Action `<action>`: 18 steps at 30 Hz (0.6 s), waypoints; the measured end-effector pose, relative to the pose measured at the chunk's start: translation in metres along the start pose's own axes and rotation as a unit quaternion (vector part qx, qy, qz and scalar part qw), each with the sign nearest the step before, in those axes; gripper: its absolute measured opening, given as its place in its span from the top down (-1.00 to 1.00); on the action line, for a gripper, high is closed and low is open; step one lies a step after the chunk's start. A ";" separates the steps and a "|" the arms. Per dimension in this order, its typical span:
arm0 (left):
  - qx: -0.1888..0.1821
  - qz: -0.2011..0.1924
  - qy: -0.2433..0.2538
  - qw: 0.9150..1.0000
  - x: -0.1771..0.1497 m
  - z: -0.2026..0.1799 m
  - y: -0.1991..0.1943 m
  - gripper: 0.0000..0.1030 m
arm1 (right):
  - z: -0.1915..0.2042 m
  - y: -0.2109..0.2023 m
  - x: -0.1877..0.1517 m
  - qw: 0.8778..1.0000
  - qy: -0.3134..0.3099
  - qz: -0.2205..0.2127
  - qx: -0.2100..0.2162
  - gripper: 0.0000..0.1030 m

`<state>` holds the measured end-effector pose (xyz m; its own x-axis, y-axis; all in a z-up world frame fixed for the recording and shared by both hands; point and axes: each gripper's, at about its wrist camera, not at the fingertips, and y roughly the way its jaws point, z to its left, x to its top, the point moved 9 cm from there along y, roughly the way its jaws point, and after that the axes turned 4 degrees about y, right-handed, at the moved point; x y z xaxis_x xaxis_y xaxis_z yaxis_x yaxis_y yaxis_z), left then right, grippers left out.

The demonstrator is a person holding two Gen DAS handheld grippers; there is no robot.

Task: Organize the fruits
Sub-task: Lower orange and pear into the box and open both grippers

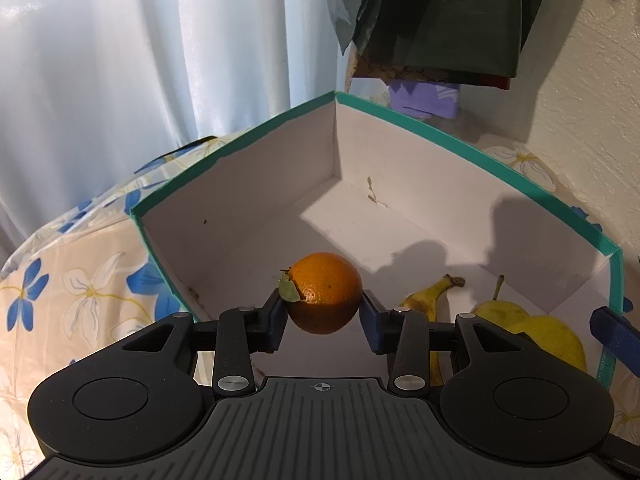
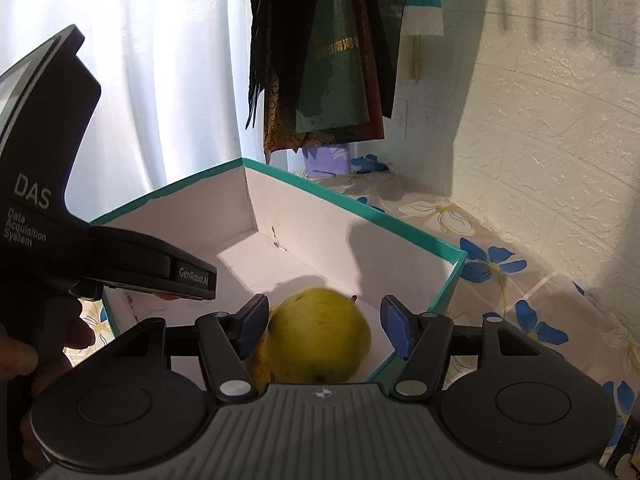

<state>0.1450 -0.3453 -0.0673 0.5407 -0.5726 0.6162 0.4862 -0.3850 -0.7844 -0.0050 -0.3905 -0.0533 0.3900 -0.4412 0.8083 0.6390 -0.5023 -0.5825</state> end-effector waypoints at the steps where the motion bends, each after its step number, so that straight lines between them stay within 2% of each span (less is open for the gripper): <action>1: 0.001 0.000 0.000 1.000 0.000 0.000 0.000 0.13 | 0.000 0.000 0.000 1.000 -0.001 0.002 0.005 -0.22; 12: -0.003 0.005 0.005 1.000 -0.002 -0.004 0.002 0.10 | -0.005 -0.008 0.003 1.000 0.001 -0.004 -0.003 -0.24; 15: -0.011 0.006 0.001 1.000 -0.001 -0.005 0.001 -0.01 | -0.005 -0.010 0.003 1.000 0.001 -0.004 -0.004 -0.24; 18: -0.016 0.001 0.002 1.000 -0.001 -0.007 -0.002 -0.23 | -0.005 -0.011 0.004 1.000 0.000 -0.004 -0.005 -0.25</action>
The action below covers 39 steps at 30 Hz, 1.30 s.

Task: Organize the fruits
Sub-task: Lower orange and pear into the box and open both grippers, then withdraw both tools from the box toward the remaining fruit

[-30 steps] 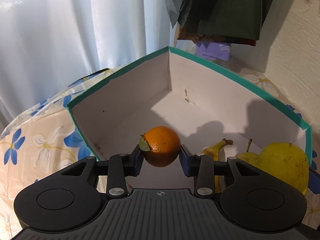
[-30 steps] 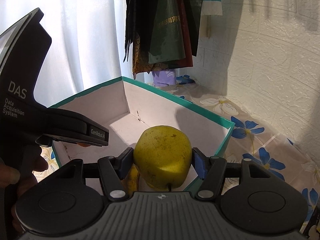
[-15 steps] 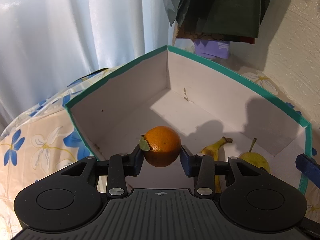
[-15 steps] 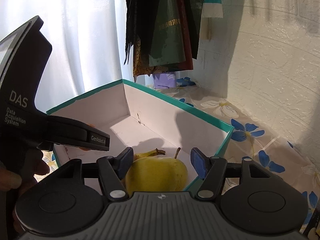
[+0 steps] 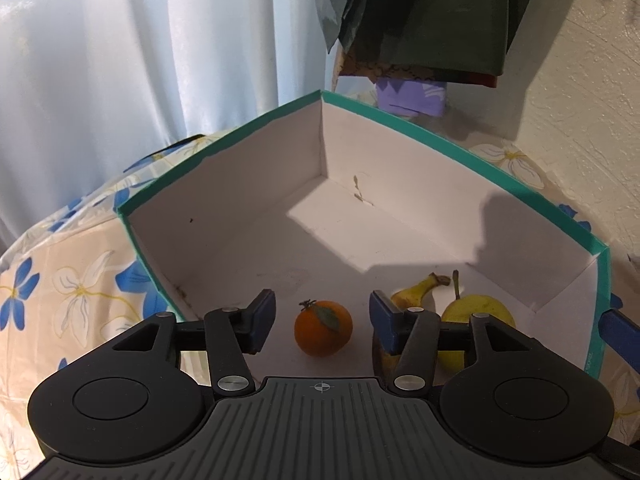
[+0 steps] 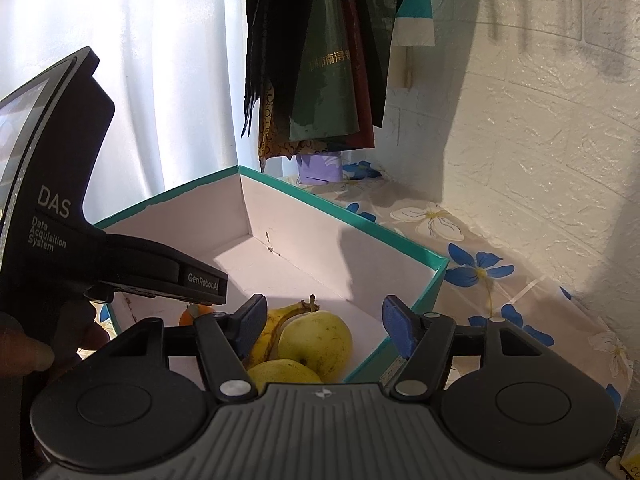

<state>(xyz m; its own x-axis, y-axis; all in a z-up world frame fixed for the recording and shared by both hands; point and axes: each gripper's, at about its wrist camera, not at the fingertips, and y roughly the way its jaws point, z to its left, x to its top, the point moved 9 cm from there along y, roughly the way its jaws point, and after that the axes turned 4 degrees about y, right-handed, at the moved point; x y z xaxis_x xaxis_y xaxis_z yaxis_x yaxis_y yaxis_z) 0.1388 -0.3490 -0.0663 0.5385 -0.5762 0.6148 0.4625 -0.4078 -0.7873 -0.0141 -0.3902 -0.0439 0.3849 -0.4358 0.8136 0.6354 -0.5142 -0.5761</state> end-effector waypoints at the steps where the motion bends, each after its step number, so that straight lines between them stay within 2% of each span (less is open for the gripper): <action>1: 0.001 -0.004 0.001 1.000 0.001 -0.001 -0.002 -0.37 | -0.001 0.000 0.000 1.000 0.000 -0.001 -0.001 -0.26; 2: 0.004 -0.007 0.002 1.000 0.001 -0.001 -0.003 -0.42 | -0.001 -0.001 0.000 1.000 0.000 -0.001 -0.001 -0.26; 9: 0.012 -0.009 -0.004 1.000 0.002 0.006 -0.013 -0.42 | -0.003 -0.008 0.000 1.000 0.002 -0.004 -0.005 -0.26; 13: 0.019 -0.020 0.001 1.000 0.003 0.012 -0.030 -0.53 | -0.002 -0.017 0.000 1.000 0.001 -0.005 -0.006 -0.26; 15: 0.024 -0.032 0.002 0.999 0.002 0.017 -0.047 -0.56 | -0.001 -0.024 0.001 1.000 0.001 -0.008 -0.005 -0.34; 17: 0.029 -0.052 -0.003 0.998 0.002 0.023 -0.066 -0.78 | 0.001 -0.035 0.001 1.000 0.000 -0.012 -0.002 -0.36; 18: 0.031 -0.063 -0.004 0.997 0.001 0.027 -0.076 -0.82 | 0.003 -0.040 0.001 1.000 -0.002 -0.015 0.002 -0.38; 22: 0.030 -0.101 -0.010 0.994 -0.001 0.041 -0.118 -0.88 | 0.007 -0.060 -0.004 1.000 -0.009 -0.020 0.011 -0.48; 25: 0.028 -0.115 -0.015 0.993 -0.010 0.055 -0.145 -0.92 | 0.012 -0.073 -0.014 1.000 -0.017 -0.014 0.022 -0.52; 28: 0.051 -0.114 -0.013 0.992 -0.033 0.075 -0.161 -0.94 | 0.017 -0.085 -0.028 0.999 -0.023 -0.003 0.034 -0.57; 32: 0.101 -0.080 -0.012 0.992 -0.081 0.105 -0.165 -0.94 | 0.024 -0.094 -0.052 0.998 -0.025 0.022 0.048 -0.57; 36: 0.120 -0.035 -0.040 0.991 -0.134 0.136 -0.165 -0.94 | 0.039 -0.102 -0.075 0.996 -0.037 0.046 0.066 -0.57; 39: 0.110 -0.008 -0.076 0.991 -0.169 0.157 -0.168 -0.94 | 0.055 -0.107 -0.088 0.994 -0.049 0.057 0.081 -0.57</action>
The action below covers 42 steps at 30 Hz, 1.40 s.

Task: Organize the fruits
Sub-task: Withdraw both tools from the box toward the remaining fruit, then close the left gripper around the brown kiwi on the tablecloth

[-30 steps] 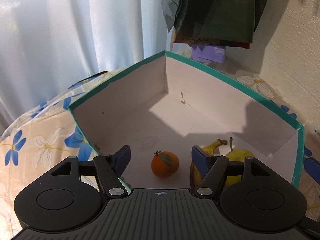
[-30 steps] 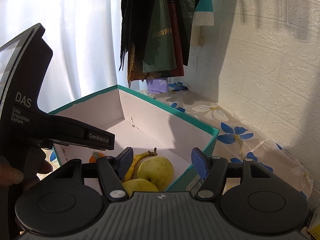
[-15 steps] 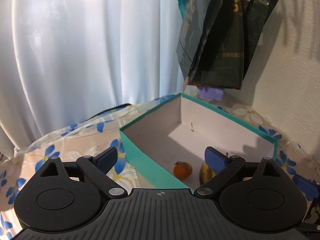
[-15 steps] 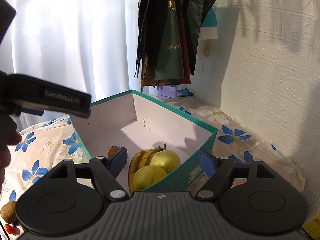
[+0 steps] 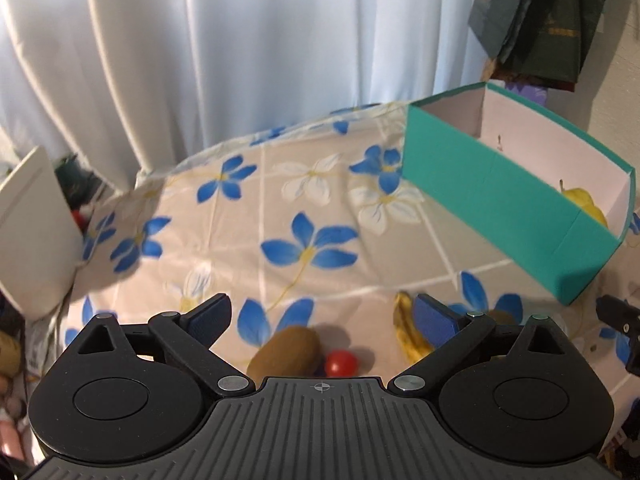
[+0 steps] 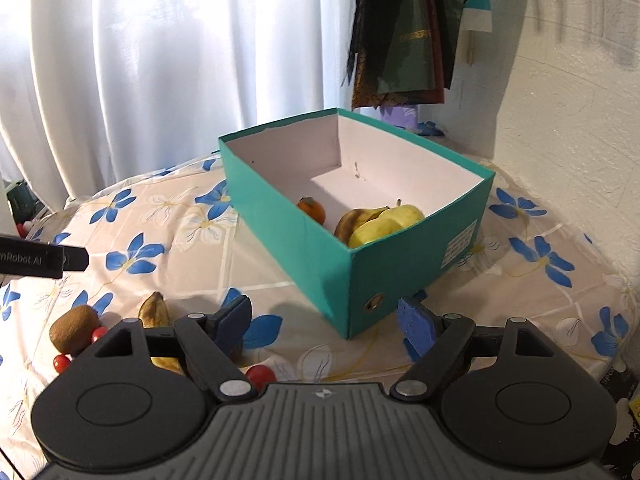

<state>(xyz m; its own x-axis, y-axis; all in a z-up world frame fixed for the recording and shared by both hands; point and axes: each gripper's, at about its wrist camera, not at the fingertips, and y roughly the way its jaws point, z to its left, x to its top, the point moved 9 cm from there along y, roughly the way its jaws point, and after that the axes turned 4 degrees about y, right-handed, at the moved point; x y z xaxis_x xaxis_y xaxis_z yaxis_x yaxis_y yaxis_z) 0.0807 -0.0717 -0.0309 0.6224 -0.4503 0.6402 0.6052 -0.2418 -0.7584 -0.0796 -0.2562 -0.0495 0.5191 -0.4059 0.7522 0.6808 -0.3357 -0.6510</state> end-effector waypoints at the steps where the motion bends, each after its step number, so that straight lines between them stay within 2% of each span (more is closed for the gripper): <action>1: 0.003 0.006 -0.005 1.000 -0.010 0.007 0.000 -0.94 | 0.007 0.000 -0.003 1.000 -0.005 0.004 0.006 -0.57; 6: 0.014 0.015 -0.015 1.000 -0.043 0.033 -0.003 -0.94 | 0.047 -0.002 -0.014 0.998 -0.039 0.014 0.044 -0.57; 12: 0.000 0.016 -0.027 1.000 -0.062 0.050 -0.001 -0.94 | 0.082 0.000 -0.024 0.995 -0.067 0.028 0.071 -0.57; 15: 0.002 0.019 -0.016 1.000 -0.066 0.052 0.006 -0.92 | 0.090 0.001 -0.026 0.994 -0.073 0.032 0.076 -0.57; 17: 0.001 0.018 -0.001 1.000 -0.063 0.050 0.012 -0.90 | 0.094 0.003 -0.029 0.994 -0.074 0.036 0.078 -0.57; 22: -0.047 0.025 0.020 0.998 -0.059 0.043 0.029 -0.80 | 0.094 0.008 -0.032 0.994 -0.070 0.046 0.073 -0.57; 27: -0.056 0.053 0.028 0.997 -0.056 0.036 0.052 -0.53 | 0.089 0.015 -0.036 0.994 -0.059 0.057 0.067 -0.57; 30: -0.063 0.065 0.036 0.995 -0.052 0.033 0.062 -0.51 | 0.088 0.018 -0.036 0.995 -0.055 0.060 0.064 -0.57; 32: -0.066 0.072 0.045 0.994 -0.051 0.031 0.068 -0.40 | 0.088 0.020 -0.035 0.995 -0.054 0.061 0.063 -0.57; 42: -0.090 0.105 0.061 0.989 -0.053 0.026 0.086 -0.23 | 0.086 0.027 -0.031 0.995 -0.049 0.064 0.058 -0.57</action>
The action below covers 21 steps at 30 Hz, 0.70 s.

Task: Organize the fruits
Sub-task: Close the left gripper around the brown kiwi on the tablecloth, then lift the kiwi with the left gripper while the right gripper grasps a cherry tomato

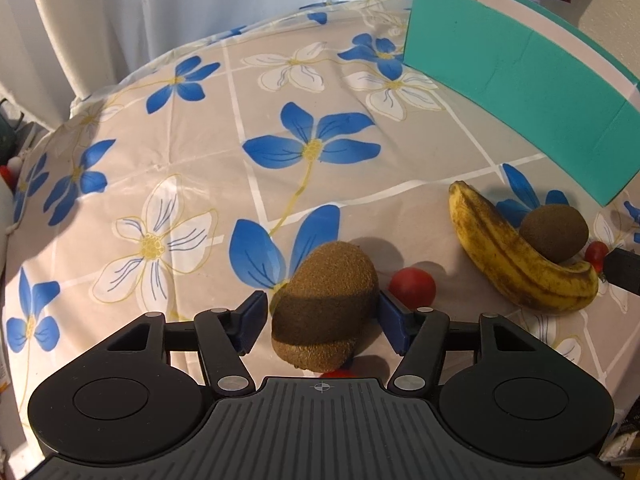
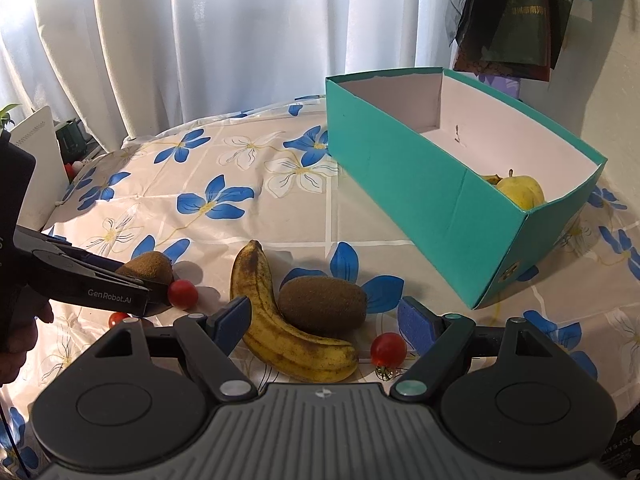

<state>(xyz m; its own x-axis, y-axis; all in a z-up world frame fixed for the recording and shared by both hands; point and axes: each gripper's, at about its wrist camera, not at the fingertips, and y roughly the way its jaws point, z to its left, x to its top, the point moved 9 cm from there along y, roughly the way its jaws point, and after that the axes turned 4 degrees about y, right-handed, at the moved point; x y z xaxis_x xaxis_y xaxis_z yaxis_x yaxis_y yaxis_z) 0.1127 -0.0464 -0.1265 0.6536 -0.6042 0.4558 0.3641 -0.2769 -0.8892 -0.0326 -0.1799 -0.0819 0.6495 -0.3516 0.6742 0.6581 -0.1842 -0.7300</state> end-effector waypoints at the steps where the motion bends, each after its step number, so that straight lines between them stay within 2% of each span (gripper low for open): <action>1: -0.005 0.005 0.000 1.000 -0.001 -0.001 0.002 -0.17 | 0.000 0.000 0.000 1.000 0.000 0.000 0.000 -0.57; 9: -0.002 0.005 -0.008 1.000 0.000 0.000 0.001 -0.09 | 0.004 0.002 0.000 1.000 -0.005 0.003 -0.002 -0.57; 13: 0.004 -0.014 -0.022 1.000 0.002 0.003 -0.014 -0.09 | 0.008 0.000 0.001 1.000 -0.014 0.001 0.001 -0.57; 17: 0.001 -0.039 -0.056 0.998 0.003 0.007 -0.039 -0.09 | 0.017 0.000 0.002 1.000 -0.027 0.001 0.012 -0.57; 21: 0.015 -0.051 -0.090 0.995 -0.001 0.015 -0.058 -0.09 | 0.039 0.002 0.005 0.998 -0.055 0.003 0.036 -0.54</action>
<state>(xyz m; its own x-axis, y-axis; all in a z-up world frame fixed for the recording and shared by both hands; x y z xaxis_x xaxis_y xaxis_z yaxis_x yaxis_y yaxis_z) 0.1005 -0.0186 -0.0746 0.7195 -0.4297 0.5456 0.4523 -0.3061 -0.8377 -0.0134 -0.1466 -0.0761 0.6888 -0.2481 0.6812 0.6771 -0.1155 -0.7267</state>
